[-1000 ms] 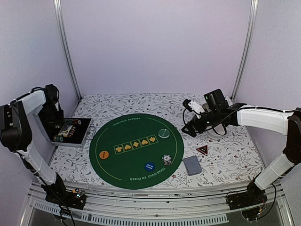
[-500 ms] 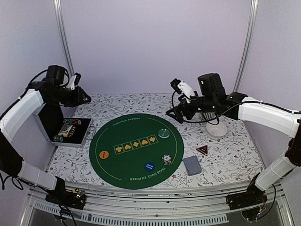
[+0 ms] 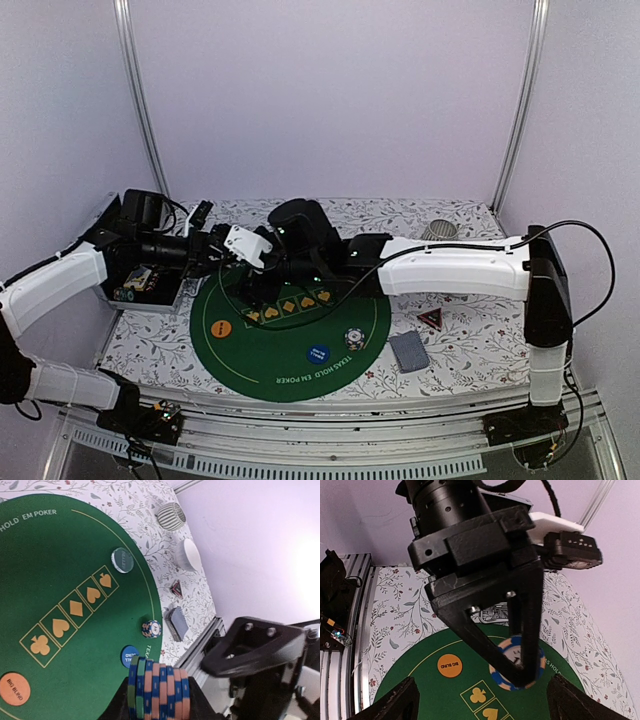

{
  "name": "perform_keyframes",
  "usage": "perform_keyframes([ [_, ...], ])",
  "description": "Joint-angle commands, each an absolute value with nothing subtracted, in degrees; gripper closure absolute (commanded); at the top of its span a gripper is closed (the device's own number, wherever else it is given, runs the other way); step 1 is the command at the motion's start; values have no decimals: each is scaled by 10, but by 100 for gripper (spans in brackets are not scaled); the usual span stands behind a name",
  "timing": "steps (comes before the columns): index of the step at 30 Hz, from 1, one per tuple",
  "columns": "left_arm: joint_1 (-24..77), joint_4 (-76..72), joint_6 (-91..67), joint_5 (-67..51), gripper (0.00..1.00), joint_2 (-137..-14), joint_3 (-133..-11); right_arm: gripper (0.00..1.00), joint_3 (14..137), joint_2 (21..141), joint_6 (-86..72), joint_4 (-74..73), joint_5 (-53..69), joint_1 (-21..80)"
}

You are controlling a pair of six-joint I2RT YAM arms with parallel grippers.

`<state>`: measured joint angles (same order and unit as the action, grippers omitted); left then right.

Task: Distribute texas hold em gaming equipment
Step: Pass from the left arm to the right

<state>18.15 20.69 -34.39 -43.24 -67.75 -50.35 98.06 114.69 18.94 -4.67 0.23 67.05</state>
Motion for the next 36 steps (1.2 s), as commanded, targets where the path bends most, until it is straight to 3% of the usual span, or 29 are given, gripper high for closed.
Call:
perform_keyframes([
  [1,188,128,-377,-491,100,-649,-483,12,1042,1198,196,-37,-46,678],
  [7,187,121,-378,-498,100,-646,-464,29,1069,1228,203,-38,-91,680],
  [13,187,129,-365,-499,100,-645,-474,31,1072,1243,243,-42,-102,680],
  [18,188,141,-352,-506,100,-651,-479,48,1073,1245,272,-42,-70,672],
  [25,188,151,-343,-505,100,-665,-476,42,1077,1244,317,-46,-73,672],
  [32,187,158,-336,-506,100,-669,-475,48,1076,1240,334,-46,-60,672],
  [36,188,162,-332,-507,100,-672,-472,57,1075,1239,337,-48,-56,672],
])
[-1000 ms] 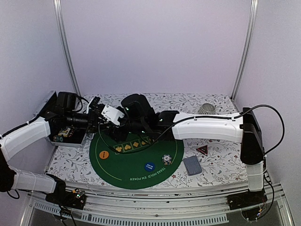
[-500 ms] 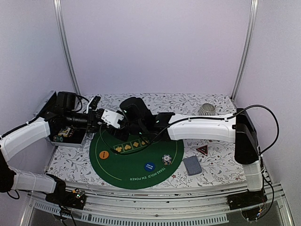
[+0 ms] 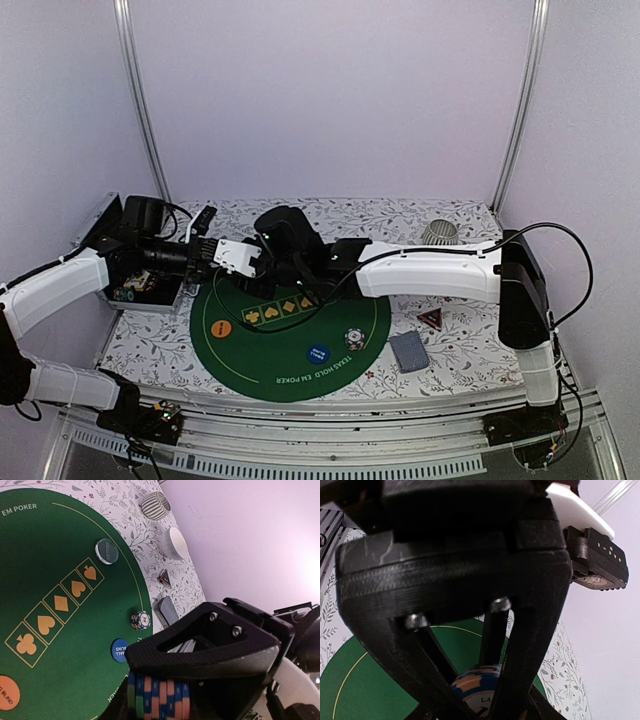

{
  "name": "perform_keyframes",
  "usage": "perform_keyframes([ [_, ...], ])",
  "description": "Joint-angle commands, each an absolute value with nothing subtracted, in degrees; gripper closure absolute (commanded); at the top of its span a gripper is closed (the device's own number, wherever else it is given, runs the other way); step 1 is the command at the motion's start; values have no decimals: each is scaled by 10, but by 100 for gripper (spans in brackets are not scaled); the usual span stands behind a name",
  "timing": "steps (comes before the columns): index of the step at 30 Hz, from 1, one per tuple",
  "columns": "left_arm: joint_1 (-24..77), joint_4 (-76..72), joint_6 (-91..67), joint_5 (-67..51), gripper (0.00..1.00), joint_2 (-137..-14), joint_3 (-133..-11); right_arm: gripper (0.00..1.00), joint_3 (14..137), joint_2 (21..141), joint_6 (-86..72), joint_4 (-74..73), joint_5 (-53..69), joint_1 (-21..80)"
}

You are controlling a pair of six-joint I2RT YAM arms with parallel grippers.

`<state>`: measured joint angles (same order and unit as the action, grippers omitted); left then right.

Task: Distribute texas hold em gaming equipment
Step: Pass from the left arm to the right

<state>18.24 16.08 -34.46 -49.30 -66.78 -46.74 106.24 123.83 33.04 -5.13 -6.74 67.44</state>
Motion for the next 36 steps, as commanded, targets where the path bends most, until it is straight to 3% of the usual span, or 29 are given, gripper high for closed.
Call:
perform_keyframes([
  [1,187,163,-330,-507,100,-674,-471,61,1074,1238,336,-50,-56,672],
  [8,187,149,-327,-525,99,-696,-436,77,1049,1237,303,-58,-54,671],
  [12,186,125,-327,-522,90,-707,-403,85,1014,1237,260,-59,-48,673],
  [30,190,23,-281,-490,77,-859,-284,95,938,1315,79,-85,14,687],
  [36,192,43,-270,-439,67,-878,-293,95,935,1332,78,-96,22,686],
])
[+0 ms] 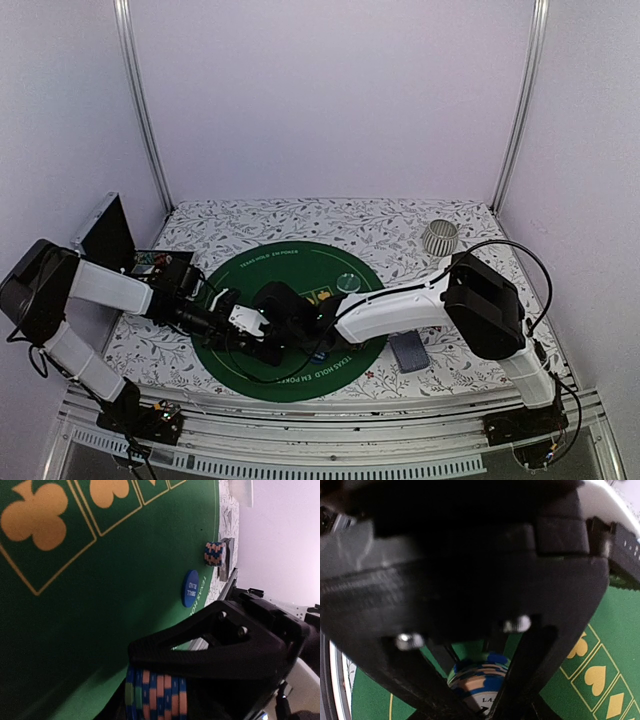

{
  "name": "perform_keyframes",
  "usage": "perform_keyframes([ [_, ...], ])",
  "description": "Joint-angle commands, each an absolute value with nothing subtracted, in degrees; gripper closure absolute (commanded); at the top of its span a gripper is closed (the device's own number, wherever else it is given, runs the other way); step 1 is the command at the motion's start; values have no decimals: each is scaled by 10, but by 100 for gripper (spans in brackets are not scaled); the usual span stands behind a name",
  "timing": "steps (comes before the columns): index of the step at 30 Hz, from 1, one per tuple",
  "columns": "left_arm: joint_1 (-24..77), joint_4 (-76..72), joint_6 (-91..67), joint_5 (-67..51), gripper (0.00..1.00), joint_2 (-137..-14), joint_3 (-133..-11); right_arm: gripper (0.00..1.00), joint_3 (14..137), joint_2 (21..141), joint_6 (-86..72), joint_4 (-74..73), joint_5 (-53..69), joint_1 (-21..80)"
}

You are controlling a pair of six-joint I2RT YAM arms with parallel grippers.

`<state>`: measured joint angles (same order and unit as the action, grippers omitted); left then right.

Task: Distribute texas hold em gaming equipment
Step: Pass from the left arm to the right, then place the poker chips pile in the big blind area.

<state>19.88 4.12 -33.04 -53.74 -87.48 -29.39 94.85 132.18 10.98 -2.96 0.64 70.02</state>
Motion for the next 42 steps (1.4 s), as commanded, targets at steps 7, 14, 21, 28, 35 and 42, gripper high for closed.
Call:
perform_keyframes([
  [7,193,58,-282,-393,53,-857,-297,95,933,1340,80,-117,11,687],
  [14,193,67,-280,-371,49,-860,-308,95,948,1362,84,-128,12,687],
  [21,193,109,-277,-310,39,-807,-328,91,958,1367,86,-133,15,686],
  [28,192,144,-274,-285,37,-757,-343,55,969,1361,81,-142,13,687],
  [35,193,165,-279,-294,38,-718,-339,33,977,1354,81,-142,22,686],
  [42,202,166,-288,-306,40,-709,-319,21,979,1316,86,-142,41,687],
])
